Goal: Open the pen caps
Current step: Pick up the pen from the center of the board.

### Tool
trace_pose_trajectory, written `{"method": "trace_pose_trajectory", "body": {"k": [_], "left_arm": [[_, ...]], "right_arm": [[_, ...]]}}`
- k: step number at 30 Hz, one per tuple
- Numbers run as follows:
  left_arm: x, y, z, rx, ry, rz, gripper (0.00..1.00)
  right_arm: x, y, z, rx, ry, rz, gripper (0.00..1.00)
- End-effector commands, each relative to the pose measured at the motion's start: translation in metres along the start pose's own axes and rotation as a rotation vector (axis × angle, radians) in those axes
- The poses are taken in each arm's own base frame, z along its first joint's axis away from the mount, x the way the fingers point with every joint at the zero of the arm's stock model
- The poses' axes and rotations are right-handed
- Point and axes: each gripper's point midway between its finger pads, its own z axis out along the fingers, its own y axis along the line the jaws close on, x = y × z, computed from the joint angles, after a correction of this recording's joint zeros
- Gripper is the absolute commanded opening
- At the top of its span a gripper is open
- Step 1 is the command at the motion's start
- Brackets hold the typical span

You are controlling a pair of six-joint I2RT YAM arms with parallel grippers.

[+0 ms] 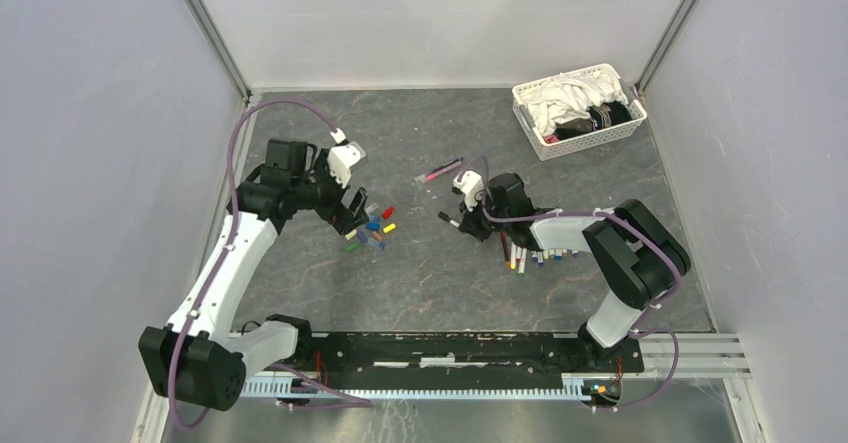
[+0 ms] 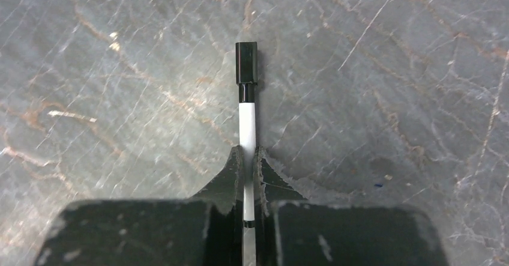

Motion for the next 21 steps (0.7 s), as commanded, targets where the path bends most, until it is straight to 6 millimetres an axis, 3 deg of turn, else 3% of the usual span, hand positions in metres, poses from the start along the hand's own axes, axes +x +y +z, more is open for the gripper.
{"method": "trace_pose_trajectory", "body": {"k": [1,6,12,21], "left_arm": [[0.017,-0.019,0.014,0.133,0.017,0.053,1.00],[0.026,-0.042,0.029,0.278,-0.001,0.094,1.00],[0.020,-0.073,0.042,0.457,-0.063,0.160,1.00],[0.014,-0.096,0.061,0.581,-0.020,0.203,0.97]], "right_arm": [[-0.019,0.027,-0.014,-0.109,-0.079,0.035,0.00],[-0.052,0.069,-0.033,-0.351,-0.177,0.052,0.00],[-0.082,0.116,-0.061,-0.586,-0.262,0.085,0.00],[-0.102,0.138,-0.070,-0.674,-0.257,0.068,0.00]]}}
